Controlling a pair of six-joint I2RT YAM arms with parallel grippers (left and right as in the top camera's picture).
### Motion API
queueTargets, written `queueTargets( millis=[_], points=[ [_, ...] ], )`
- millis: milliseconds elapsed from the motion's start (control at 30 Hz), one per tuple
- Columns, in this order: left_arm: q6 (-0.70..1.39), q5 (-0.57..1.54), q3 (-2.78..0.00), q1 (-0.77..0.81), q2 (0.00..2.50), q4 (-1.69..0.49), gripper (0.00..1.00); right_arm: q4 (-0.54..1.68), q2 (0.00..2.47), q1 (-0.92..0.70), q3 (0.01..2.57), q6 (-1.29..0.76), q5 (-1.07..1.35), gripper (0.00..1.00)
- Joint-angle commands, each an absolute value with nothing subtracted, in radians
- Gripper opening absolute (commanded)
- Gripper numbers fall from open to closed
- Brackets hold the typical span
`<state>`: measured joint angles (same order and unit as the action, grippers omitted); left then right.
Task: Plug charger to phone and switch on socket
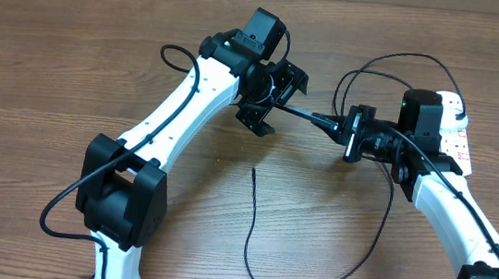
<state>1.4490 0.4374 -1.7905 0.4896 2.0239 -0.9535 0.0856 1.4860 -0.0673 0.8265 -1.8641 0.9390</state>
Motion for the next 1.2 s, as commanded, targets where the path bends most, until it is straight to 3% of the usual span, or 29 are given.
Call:
queueTargets(
  millis=[0,1000,1067,1167],
  points=[
    [1.491,0.462,-1.811,0.494,2.007,-0.938,1.0,0.068,1.484,-0.072,0.837,-1.898,0.966,0.04],
    [1.508,0.464,-1.811,0.494,2.007,-0.78,1.0,-0.112,1.484,-0.078,0.837,-2.141,0.963,0.04],
    [1.508,0.463,-1.811,0.494,2.007,-0.78,0.98,-0.112,1.484,-0.081,0.837,-2.143,0.963,0.04],
    [1.508,0.461,-1.811,0.494,2.007,-0.78,0.86,-0.112,1.484,-0.089,0.837,-2.143,0.963,0.04]
  ],
)
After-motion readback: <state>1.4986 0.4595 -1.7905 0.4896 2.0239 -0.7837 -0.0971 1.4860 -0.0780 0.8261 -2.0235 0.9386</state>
